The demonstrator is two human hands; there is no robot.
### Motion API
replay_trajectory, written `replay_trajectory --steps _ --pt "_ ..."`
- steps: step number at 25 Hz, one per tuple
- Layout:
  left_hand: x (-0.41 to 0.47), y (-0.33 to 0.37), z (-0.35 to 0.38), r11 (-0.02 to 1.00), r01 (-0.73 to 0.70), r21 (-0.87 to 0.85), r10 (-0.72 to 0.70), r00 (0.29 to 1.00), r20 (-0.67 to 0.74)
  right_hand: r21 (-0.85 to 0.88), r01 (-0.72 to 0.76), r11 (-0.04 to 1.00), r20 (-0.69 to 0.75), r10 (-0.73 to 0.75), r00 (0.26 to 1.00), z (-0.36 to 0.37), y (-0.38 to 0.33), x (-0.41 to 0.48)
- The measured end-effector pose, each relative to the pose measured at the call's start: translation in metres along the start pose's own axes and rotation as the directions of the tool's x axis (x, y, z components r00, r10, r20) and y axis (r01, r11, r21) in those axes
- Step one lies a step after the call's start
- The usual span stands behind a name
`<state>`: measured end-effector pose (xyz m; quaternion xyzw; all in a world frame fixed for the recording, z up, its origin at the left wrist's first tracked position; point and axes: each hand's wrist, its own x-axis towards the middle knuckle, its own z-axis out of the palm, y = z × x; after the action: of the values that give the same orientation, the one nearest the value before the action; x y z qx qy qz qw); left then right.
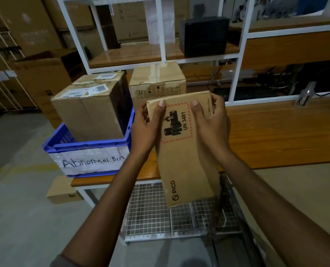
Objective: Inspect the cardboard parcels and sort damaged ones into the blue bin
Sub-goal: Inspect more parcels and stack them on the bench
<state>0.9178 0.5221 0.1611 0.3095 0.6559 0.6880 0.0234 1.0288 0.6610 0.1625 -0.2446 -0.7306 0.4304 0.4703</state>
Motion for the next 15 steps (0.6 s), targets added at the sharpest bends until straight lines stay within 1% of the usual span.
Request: replay_trajectory --steps 2,4,5,7,8,9,11,12,14,15 --pt "0.007 0.001 -0.001 0.999 0.031 0.013 -0.031 0.999 0.014 0.011 -0.012 1.000 -0.009 0.012 1.000 0.003 0.001 0.005" --pt "0.012 -0.002 -0.005 0.996 0.093 -0.001 -0.093 0.994 0.060 0.021 -0.034 0.999 0.033 0.034 0.999 0.001 0.005 0.010" --pt "0.010 -0.005 -0.010 0.992 0.121 0.021 -0.123 0.986 0.116 0.029 -0.052 0.998 0.090 0.049 0.995 -0.001 0.007 0.009" --pt "0.004 -0.018 -0.017 0.983 0.136 0.124 -0.164 0.954 0.251 0.055 -0.121 0.991 0.240 0.104 0.965 -0.003 0.017 0.002" --pt "0.001 -0.024 -0.018 0.978 0.132 0.160 -0.173 0.945 0.277 0.051 -0.155 0.986 0.280 0.135 0.950 -0.003 0.024 -0.004" --pt "-0.003 -0.027 -0.017 0.977 0.129 0.167 -0.169 0.952 0.254 0.029 -0.178 0.984 0.287 0.162 0.944 -0.003 0.031 -0.010" --pt "-0.007 -0.031 -0.014 0.977 0.152 0.148 -0.170 0.978 0.123 -0.008 -0.209 0.978 0.251 0.204 0.946 -0.003 0.040 -0.016" --pt "-0.010 -0.032 -0.012 0.973 0.176 0.152 -0.189 0.979 0.079 -0.006 -0.237 0.972 0.240 0.231 0.943 -0.003 0.043 -0.018" --pt "-0.025 -0.038 -0.009 0.964 0.182 0.192 -0.201 0.976 0.084 0.004 -0.249 0.968 0.253 0.240 0.937 -0.002 0.047 -0.025" --pt "-0.031 -0.041 -0.007 0.962 0.161 0.220 -0.184 0.979 0.088 -0.013 -0.224 0.974 0.239 0.221 0.946 0.000 0.046 -0.028"
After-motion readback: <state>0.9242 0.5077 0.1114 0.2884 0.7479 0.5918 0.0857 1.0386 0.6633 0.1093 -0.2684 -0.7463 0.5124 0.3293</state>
